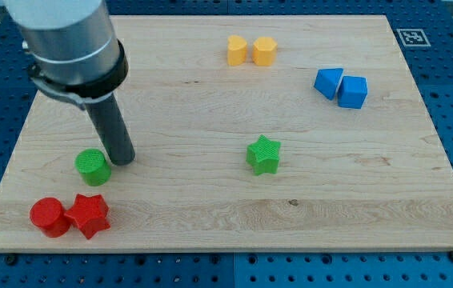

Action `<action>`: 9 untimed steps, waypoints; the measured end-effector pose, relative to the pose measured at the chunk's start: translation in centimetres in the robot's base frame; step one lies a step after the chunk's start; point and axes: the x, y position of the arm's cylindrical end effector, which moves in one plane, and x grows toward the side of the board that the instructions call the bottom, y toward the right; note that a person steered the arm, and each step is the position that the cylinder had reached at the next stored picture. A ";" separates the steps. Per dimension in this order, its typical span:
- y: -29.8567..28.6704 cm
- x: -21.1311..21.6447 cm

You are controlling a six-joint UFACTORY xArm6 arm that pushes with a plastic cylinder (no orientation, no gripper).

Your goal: Slide the green circle into the red star

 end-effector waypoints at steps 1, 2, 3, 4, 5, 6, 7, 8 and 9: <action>-2.9 -0.1; -5.8 -0.1; -7.0 0.1; -6.9 -1.5; -5.0 -2.0; -4.9 -1.5; -4.9 0.0; -4.9 1.2; -4.9 2.3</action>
